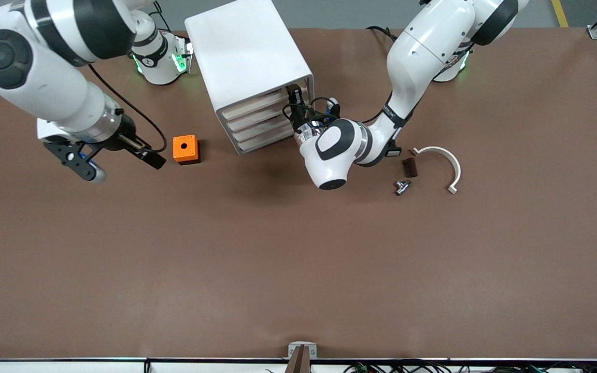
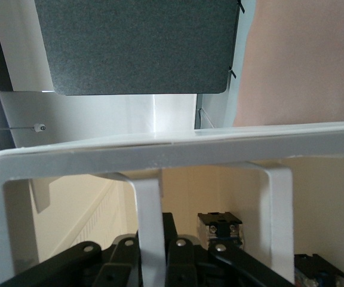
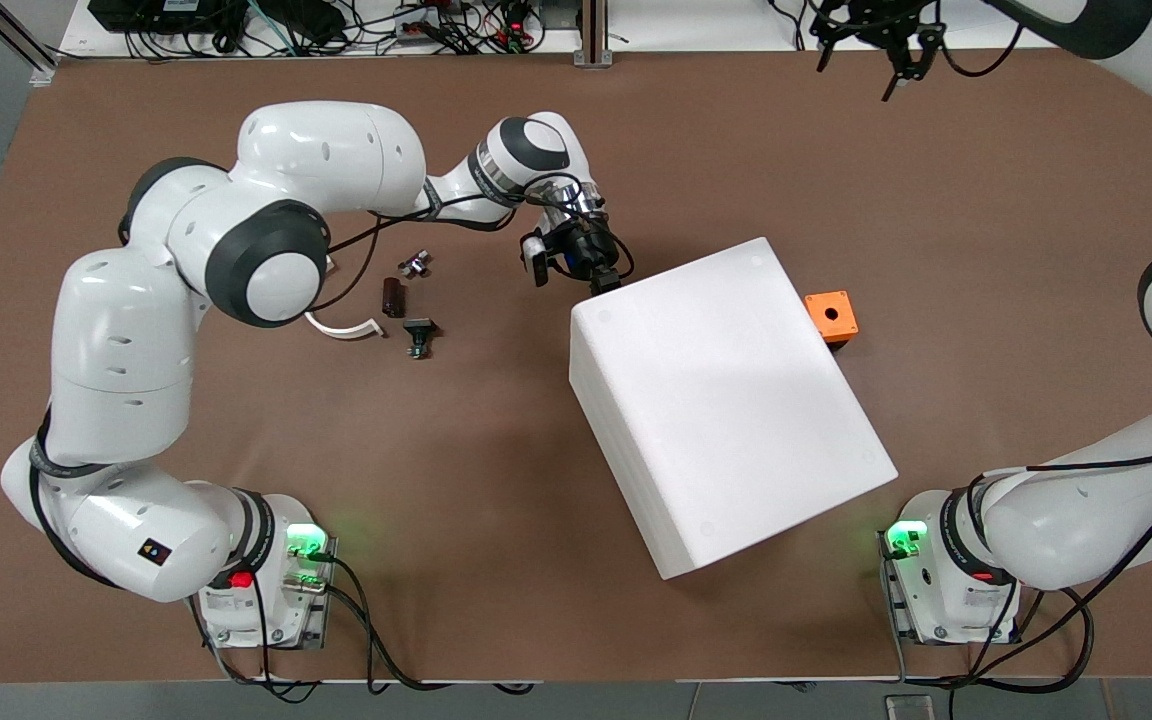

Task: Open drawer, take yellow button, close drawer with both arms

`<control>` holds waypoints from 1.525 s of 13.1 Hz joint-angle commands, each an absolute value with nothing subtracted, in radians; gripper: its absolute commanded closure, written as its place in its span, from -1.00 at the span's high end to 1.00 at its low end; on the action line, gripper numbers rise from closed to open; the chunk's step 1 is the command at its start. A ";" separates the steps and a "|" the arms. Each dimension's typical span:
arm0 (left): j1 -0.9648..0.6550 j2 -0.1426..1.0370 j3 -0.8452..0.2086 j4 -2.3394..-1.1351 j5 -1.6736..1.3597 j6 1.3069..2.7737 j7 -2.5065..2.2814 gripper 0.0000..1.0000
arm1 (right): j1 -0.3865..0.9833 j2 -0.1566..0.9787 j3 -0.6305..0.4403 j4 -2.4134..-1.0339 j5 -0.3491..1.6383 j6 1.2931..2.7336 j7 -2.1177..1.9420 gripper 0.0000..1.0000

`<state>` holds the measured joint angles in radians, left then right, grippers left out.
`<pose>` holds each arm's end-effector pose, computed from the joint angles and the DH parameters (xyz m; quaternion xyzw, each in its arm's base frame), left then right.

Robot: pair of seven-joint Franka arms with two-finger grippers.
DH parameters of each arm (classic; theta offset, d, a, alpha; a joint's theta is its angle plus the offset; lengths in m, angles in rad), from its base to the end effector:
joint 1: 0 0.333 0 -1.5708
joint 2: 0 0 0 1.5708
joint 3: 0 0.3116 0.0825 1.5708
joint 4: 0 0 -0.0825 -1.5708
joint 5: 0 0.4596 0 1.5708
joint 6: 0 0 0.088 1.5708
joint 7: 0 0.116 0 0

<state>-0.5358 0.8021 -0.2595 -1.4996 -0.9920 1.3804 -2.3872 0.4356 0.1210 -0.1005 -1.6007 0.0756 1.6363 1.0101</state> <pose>0.4218 -0.5537 0.1834 -0.4359 -0.6105 0.5380 0.3844 0.6234 0.2288 0.5223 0.9410 -0.3344 -0.0528 0.0017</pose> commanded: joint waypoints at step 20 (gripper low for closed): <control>-0.284 0.810 -0.247 -1.428 -1.043 1.419 -2.367 1.00 | 0.879 0.235 -0.112 -1.671 0.011 1.917 1.787 1.00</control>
